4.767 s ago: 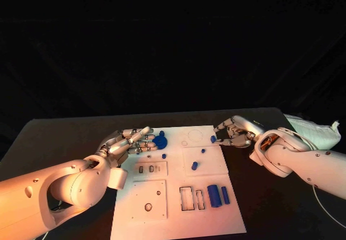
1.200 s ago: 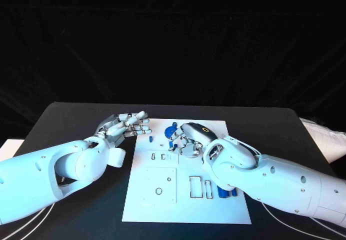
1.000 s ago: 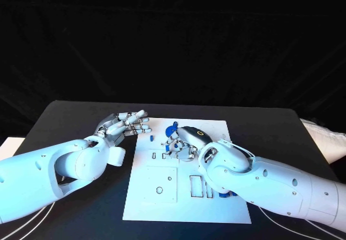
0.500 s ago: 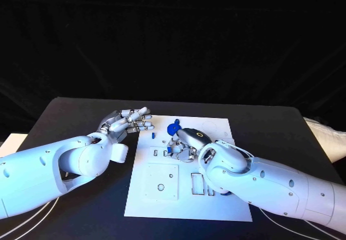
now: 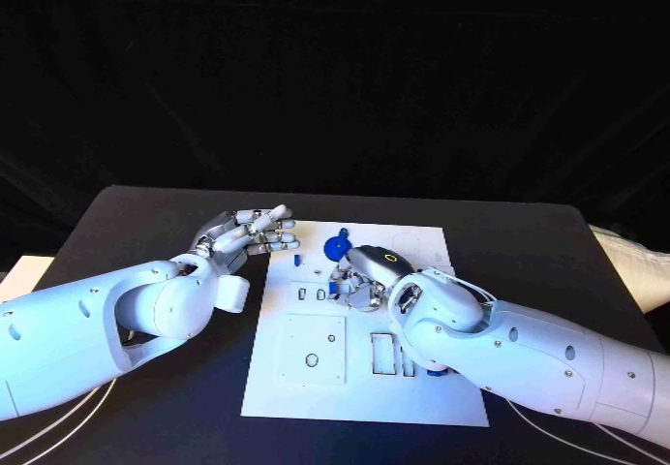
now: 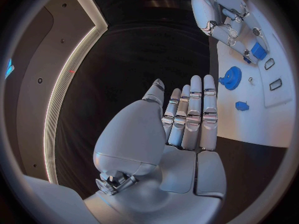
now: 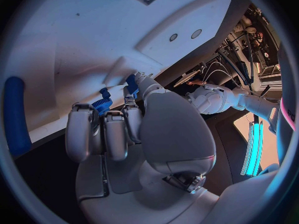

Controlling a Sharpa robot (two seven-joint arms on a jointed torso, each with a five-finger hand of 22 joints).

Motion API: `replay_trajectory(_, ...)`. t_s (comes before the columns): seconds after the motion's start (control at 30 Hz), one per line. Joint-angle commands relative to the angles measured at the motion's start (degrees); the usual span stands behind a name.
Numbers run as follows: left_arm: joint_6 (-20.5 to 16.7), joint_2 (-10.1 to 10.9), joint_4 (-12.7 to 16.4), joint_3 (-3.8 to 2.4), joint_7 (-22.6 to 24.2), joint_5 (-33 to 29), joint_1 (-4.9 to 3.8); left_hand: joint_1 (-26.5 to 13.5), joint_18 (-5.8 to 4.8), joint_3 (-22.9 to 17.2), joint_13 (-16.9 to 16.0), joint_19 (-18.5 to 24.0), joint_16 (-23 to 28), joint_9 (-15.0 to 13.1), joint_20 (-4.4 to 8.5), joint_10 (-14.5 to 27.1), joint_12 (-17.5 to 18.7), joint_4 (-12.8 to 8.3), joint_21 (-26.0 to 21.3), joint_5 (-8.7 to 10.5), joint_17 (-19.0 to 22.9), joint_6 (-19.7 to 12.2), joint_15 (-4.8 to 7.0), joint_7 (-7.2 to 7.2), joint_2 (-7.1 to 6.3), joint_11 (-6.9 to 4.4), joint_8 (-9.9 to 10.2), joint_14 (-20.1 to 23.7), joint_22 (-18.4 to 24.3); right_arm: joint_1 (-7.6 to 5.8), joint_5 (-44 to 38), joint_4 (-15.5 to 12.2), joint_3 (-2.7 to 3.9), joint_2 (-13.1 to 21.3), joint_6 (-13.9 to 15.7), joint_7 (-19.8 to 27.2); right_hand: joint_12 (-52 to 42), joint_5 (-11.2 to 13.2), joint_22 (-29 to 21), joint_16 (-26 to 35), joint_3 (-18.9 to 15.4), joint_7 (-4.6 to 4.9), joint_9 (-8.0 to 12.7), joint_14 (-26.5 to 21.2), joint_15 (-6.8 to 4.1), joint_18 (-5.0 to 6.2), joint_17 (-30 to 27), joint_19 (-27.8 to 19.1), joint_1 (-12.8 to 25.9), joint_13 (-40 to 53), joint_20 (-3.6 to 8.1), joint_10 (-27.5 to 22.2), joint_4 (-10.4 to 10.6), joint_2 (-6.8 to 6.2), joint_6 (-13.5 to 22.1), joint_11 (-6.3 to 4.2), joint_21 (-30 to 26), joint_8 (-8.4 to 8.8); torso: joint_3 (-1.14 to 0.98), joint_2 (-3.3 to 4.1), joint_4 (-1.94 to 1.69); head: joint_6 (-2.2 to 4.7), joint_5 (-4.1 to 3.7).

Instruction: Assemble the parts on the task board

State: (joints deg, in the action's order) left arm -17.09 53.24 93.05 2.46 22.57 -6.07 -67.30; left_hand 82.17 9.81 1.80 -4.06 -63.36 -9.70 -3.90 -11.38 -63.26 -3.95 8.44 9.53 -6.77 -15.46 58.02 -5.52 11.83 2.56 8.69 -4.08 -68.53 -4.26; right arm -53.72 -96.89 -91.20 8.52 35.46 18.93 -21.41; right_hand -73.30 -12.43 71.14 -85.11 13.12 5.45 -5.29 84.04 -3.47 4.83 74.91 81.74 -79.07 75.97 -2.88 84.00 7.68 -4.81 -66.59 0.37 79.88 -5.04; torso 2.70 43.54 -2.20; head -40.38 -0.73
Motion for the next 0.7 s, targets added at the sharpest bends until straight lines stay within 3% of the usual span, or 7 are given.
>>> replay_trajectory(0.03,1.2,-0.1,0.1,-0.04,0.8,-0.2,-0.04,0.7,0.60,-0.1,0.0,0.1,0.3,-0.1,-0.31,0.4,0.3,-0.4,-0.3,-0.23,-0.1,-0.3,0.01,0.12,-0.02,0.02,0.2,0.5,0.1,0.39,-0.4,0.0,-0.19,0.2,-3.0,-1.6,0.4,-0.3,-0.1,0.2,-0.4,-0.38,0.0,4.6,-0.14,-0.93,8.4,-0.2,0.8,2.9,0.31,-0.2,0.0,0.15,-0.5,-0.06,0.2,-0.02,0.04,0.01,-0.02,-0.07,-0.06)
replay_trajectory(0.7,1.3,-0.2,0.2,-0.04,0.6,-0.2,-0.04,0.7,0.60,-0.1,0.0,0.1,0.3,0.0,-0.32,0.5,0.3,-0.4,-0.3,-0.22,-0.1,-0.3,0.00,0.18,-0.04,0.05,0.2,0.5,0.1,0.56,-0.3,0.0,-0.83,0.2,-3.1,-2.1,1.3,-0.4,-0.5,0.6,-1.4,0.19,0.3,4.5,0.22,-0.84,7.9,-0.5,2.1,2.4,0.08,-0.7,0.2,-1.47,0.6,0.40,-0.1,0.91,0.04,0.10,-0.03,-0.45,-0.17)
